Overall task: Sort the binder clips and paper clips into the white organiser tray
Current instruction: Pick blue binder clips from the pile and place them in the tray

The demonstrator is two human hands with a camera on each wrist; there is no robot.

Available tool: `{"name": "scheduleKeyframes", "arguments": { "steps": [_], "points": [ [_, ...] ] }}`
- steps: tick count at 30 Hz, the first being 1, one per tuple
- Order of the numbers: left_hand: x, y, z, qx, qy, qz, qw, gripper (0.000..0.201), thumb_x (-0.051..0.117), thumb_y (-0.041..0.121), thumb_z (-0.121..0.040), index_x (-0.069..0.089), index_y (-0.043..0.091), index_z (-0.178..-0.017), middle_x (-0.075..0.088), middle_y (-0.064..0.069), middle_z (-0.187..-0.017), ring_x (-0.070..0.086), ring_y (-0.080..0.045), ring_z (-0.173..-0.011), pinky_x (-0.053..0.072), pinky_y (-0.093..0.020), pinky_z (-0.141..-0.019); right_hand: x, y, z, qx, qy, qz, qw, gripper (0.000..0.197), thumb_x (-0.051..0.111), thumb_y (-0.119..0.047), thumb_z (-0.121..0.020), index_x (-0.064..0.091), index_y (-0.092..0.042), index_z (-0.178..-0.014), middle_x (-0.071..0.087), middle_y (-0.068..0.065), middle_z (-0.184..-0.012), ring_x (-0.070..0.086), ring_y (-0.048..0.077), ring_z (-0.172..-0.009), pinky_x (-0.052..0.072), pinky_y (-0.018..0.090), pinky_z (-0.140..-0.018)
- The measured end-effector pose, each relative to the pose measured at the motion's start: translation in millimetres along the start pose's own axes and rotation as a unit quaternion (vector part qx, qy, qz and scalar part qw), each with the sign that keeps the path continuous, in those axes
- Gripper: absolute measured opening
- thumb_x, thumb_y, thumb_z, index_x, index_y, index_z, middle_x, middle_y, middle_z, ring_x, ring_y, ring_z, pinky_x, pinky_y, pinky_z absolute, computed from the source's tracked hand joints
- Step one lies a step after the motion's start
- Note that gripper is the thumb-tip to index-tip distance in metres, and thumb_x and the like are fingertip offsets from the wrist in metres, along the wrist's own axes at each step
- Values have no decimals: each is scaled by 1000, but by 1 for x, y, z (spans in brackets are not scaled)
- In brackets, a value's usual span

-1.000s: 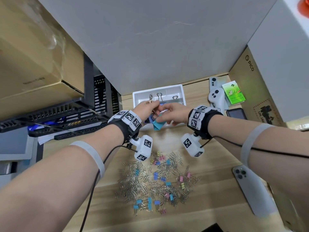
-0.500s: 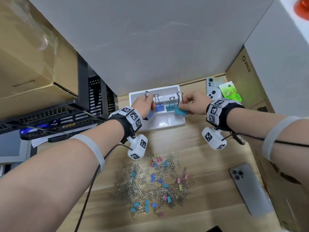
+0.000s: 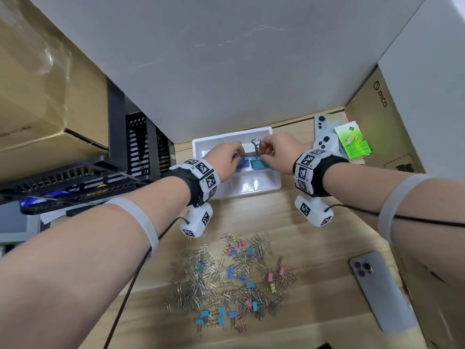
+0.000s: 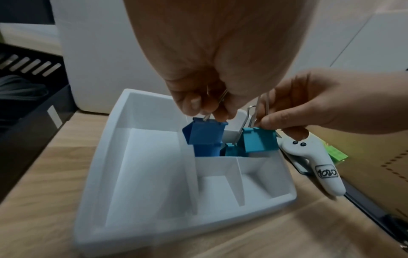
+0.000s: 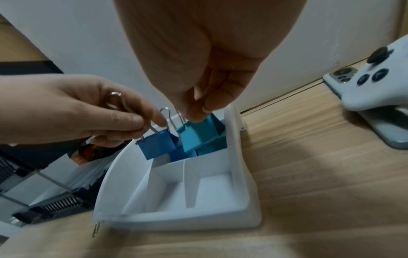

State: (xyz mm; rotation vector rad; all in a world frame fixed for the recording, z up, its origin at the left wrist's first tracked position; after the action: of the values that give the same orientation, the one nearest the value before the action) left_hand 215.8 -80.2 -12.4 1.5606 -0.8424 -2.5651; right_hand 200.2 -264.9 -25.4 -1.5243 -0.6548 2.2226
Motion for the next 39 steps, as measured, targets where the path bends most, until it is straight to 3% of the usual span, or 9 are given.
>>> {"name": "scheduleKeyframes", "arguments": {
  "steps": [2,5,7,12,21,26,30,34,39],
  "points": [
    [-1,1,-1,-8,0,6,1000,19,46,10,-95,57,9,-111,56,-4,-85,53,-25,-80,35,-26,-68,4,0,0,2,5,30,1000,6,64,-17,-86,68,-17,-90,67,-3,-84,63,19,-80,53,31,-73],
    [-1,5,-2,-19,-18,20,999,14,46,11,-94,55,10,-105,58,-4,-84,53,-25,-77,41,-29,-68,7,0,1,3,13,73,997,9,62,-18,-88,68,-19,-94,65,-2,-87,57,20,-78,45,27,-67],
    [0,6,-2,-28,-24,26,999,13,44,13,-94,55,11,-102,62,-6,-88,57,-26,-79,43,-30,-67,9,0,2,6,13,77,997,10,61,-18,-88,69,-19,-95,66,-1,-87,58,21,-78,47,28,-68],
    [1,9,-2,-36,-21,21,999,12,40,15,-97,51,11,-97,61,-9,-89,53,-25,-77,34,-28,-62,10,-1,1,13,50,53,997,16,56,-22,-89,69,-21,-99,70,-1,-91,64,22,-83,56,36,-72],
    [-7,2,-15,-9,-46,4,999,18,50,6,-92,66,10,-100,69,-8,-96,61,-24,-80,50,-29,-76,8,-1,-6,13,89,-6,996,11,56,-18,-90,60,-18,-99,67,-2,-89,59,20,-79,49,32,-70],
    [-6,-3,-17,26,-57,-38,997,24,53,2,-89,72,12,-100,67,-7,-107,61,-27,-95,48,-27,-85,9,1,-8,12,81,-14,996,10,57,-17,-89,58,-20,-99,66,-3,-87,59,20,-78,48,30,-68],
    [1,-4,-16,45,-20,-45,998,23,52,3,-90,70,8,-104,65,-10,-106,59,-28,-97,38,-22,-77,9,5,-9,-4,101,-25,995,20,59,-16,-88,55,-21,-108,62,-5,-92,56,18,-76,50,35,-71],
    [4,-7,-13,28,47,-26,998,18,55,13,-91,64,10,-107,64,-8,-100,59,-26,-90,40,-25,-75,9,7,-11,-19,115,-8,993,31,59,-23,-92,55,-25,-123,55,-4,-105,49,12,-79,46,30,-77],
    [-1,-14,-11,-6,94,-2,996,23,55,22,-93,48,16,-114,64,-6,-87,59,-28,-78,48,-35,-72,12,5,-14,-21,116,-3,993,31,57,-27,-95,60,-26,-126,54,-1,-115,49,9,-84,46,29,-84]
  ]
}}
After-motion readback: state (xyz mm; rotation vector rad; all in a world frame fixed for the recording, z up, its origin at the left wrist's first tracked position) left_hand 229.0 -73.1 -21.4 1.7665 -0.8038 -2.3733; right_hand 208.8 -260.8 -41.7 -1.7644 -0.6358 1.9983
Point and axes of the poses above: each hand's wrist, its own z-axis away from the middle knuckle, its own x-axis out of the palm, y = z × x, the point moved 1 cm from there along -z, towards the middle knuckle
